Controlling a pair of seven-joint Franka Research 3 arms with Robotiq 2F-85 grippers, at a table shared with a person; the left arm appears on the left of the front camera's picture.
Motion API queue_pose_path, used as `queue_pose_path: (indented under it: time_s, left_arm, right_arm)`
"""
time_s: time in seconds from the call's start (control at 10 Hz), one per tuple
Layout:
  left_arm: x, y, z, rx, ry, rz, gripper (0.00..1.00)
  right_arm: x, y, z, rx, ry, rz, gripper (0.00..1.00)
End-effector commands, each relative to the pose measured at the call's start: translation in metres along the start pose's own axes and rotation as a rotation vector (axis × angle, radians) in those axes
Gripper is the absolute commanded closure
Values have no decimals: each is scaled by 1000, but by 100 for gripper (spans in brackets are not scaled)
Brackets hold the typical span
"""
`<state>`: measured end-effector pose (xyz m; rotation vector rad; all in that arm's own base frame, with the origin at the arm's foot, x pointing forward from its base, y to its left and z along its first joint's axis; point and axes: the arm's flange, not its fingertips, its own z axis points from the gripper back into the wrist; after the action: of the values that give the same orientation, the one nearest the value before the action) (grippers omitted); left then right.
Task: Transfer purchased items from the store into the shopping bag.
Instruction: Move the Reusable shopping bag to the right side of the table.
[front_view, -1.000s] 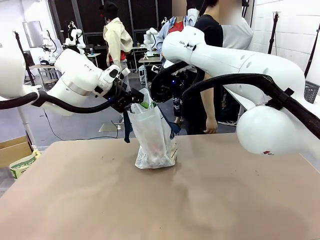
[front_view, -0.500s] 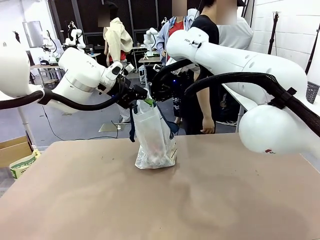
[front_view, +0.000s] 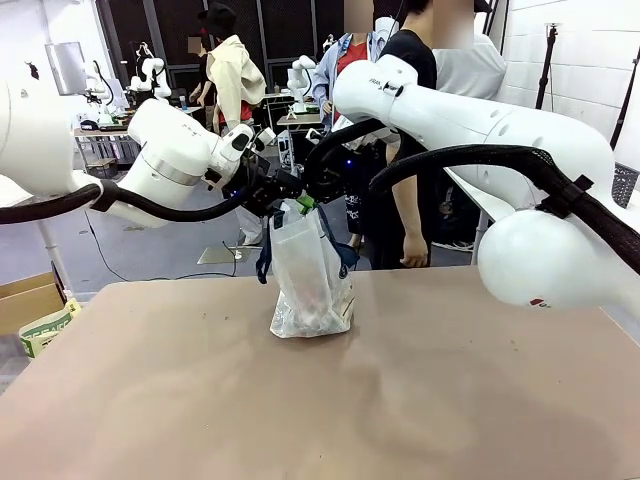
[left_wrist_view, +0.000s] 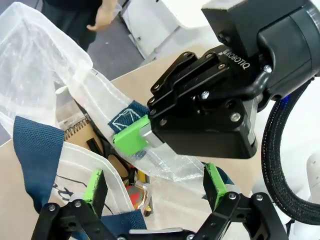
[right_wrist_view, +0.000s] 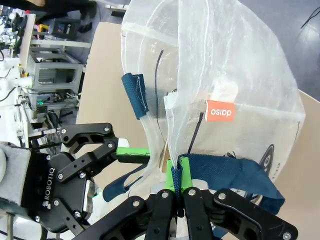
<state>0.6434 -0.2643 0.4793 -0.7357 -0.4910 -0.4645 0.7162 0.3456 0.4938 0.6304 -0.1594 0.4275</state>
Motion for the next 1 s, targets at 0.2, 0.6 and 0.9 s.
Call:
queue_pose_path:
  time_s: [0.2,0.6,0.9]
  left_arm:
    - [8,2,-7,-35,-30,-20,0]
    - [9,2,-10,-33,-45,-23,0]
    - [11,6,-27,-49,14,-14,0]
  right_arm:
    - [0,-3,-5,52,-15,19,100]
    - [-2,-5,-7,56,-8,21,100]
    - [-3,-6,-9,57,-5,24,100]
